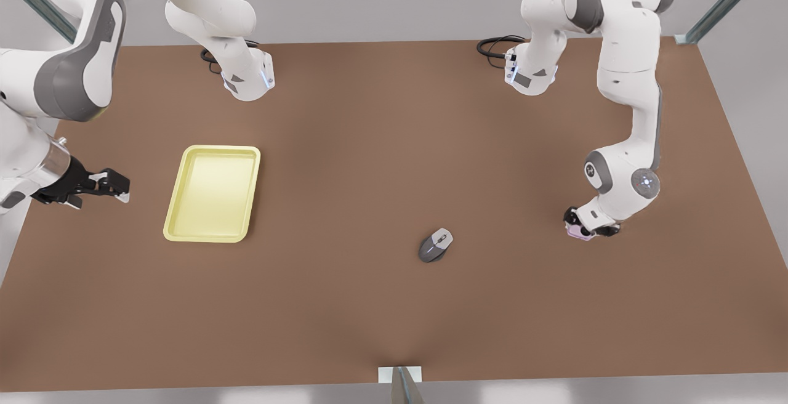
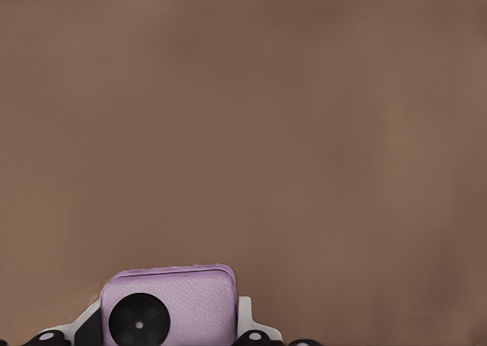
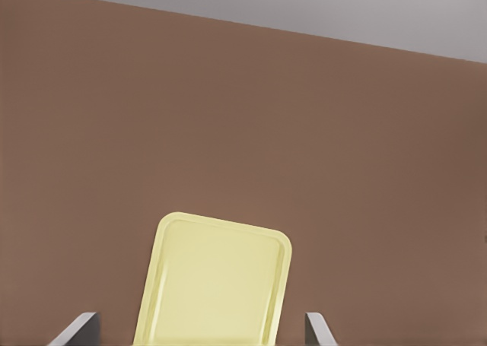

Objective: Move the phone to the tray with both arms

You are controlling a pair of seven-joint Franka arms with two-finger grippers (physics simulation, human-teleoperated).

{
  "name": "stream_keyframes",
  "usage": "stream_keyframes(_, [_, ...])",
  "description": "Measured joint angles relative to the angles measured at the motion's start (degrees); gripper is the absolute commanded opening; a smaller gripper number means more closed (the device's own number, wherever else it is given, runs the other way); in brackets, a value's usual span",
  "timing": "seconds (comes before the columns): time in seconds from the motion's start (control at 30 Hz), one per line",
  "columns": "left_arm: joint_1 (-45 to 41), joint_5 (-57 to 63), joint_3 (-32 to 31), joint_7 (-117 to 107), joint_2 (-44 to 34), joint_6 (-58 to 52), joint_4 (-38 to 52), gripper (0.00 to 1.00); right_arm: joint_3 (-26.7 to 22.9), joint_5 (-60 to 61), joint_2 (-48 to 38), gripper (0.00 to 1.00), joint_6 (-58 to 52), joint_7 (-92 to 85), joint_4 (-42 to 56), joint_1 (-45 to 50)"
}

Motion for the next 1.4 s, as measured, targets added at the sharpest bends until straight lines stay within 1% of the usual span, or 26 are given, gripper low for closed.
stream_keyframes(0.07, [-7.5, -0.1, 0.1, -3.6, -0.6, -2.4, 2.0, 0.79, 0.0, 0.0, 0.0, 1.0, 0.0, 0.0, 0.0, -0.1])
stream_keyframes(0.13, [-14.5, -0.2, 0.1, -8.1, -0.3, -5.6, 6.2, 0.79, -0.1, 0.0, -0.2, 1.0, -0.1, 0.0, 0.1, -0.3])
stream_keyframes(0.23, [-23.7, -0.1, 0.0, -16.6, 2.3, -11.3, 15.7, 0.79, -0.2, 0.0, -0.1, 1.0, -0.1, 0.0, 0.0, -0.4])
stream_keyframes(0.3, [-29.1, -0.1, -0.3, -22.9, 6.1, -14.6, 23.3, 0.79, -0.2, 0.1, -0.2, 1.0, -0.1, 0.0, 0.0, -0.4])
stream_keyframes(0.37, [-31.5, -0.1, -2.4, -29.2, 10.3, -17.8, 31.3, 0.79, -0.2, 0.1, -0.4, 1.0, -0.2, 0.0, 0.0, -0.4])
stream_keyframes(0.43, [-32.5, -0.1, -4.4, -35.3, 16.0, -21.5, 41.5, 0.79, -0.2, 0.2, -0.4, 1.0, -0.2, 0.0, 0.0, -0.3])
stream_keyframes(0.57, [-34.3, 0.1, -6.2, -45.8, 28.7, -26.5, 60.7, 0.79, -0.1, 0.1, -0.5, 1.0, -0.3, 0.0, 0.0, -0.1])
stream_keyframes(0.63, [-35.3, 0.2, -6.3, -50.2, 34.3, -27.6, 67.8, 0.78, -0.1, 0.0, -0.5, 1.0, -0.4, 0.0, 0.0, 0.0])
stream_keyframes(0.67, [-36.0, 0.2, -6.3, -52.2, 36.3, -27.6, 69.5, 0.78, -0.1, 0.0, -0.5, 1.0, -0.5, 0.0, 0.0, 0.0])
stream_keyframes(0.77, [-37.7, 0.7, -6.3, -57.5, 39.4, -26.1, 71.0, 0.78, 0.0, 0.0, -0.4, 1.0, -0.8, 0.1, -0.1, 0.0])
stream_keyframes(0.93, [-39.0, 1.6, -6.3, -64.6, 42.3, -22.0, 71.9, 0.78, 0.2, 0.1, -0.3, 1.0, -1.0, 0.0, -0.1, 0.1])
stream_keyframes(0.97, [-39.5, 1.7, -6.3, -65.8, 42.9, -21.1, 72.0, 0.8, 0.2, 0.2, -0.3, 1.0, -1.0, 0.0, 0.0, 0.0])
stream_keyframes(1.0, [-39.8, 1.7, -6.3, -66.9, 43.4, -20.3, 72.0, 0.88, 0.1, 0.2, -0.4, 1.0, -1.0, 0.0, 0.0, -0.1])
stream_keyframes(1.13, [-40.1, 1.7, -6.3, -70.9, 44.3, -17.9, 72.0, 0.91, 0.1, 0.2, -0.6, 1.0, -1.2, 0.0, 0.0, -0.2])
stream_keyframes(1.17, [-40.1, 1.7, -6.3, -71.8, 44.2, -17.5, 72.0, 0.98, 0.0, 0.3, -0.6, 1.0, -1.2, 0.0, -0.1, -0.2])
stream_keyframes(1.2, [-40.0, 1.7, -6.3, -72.6, 43.7, -17.7, 72.0, 1.0, 0.1, 0.4, -0.5, 1.0, -1.3, 0.0, -0.2, -0.1])
stream_keyframes(1.27, [-38.5, 1.5, -6.2, -73.9, 39.4, -21.8, 71.7, 1.0, 0.1, 0.7, -0.4, 1.0, -2.0, 0.0, -0.2, 0.1])
stream_keyframes(1.33, [-34.2, 1.6, -5.3, -74.4, 32.9, -29.0, 69.9, 1.0, 0.1, 0.5, -0.4, 1.0, -3.5, 0.0, 0.0, -0.1])
stream_keyframes(1.37, [-31.6, 1.6, -3.1, -74.1, 27.9, -32.4, 65.9, 1.0, 0.0, 0.3, -0.1, 1.0, -4.1, 0.0, -0.2, -0.3])
stream_keyframes(1.4, [-29.8, 1.6, 0.5, -73.4, 23.3, -35.5, 61.5, 1.0, 0.0, 0.2, 0.4, 1.0, -4.6, 0.0, -0.7, -0.3])
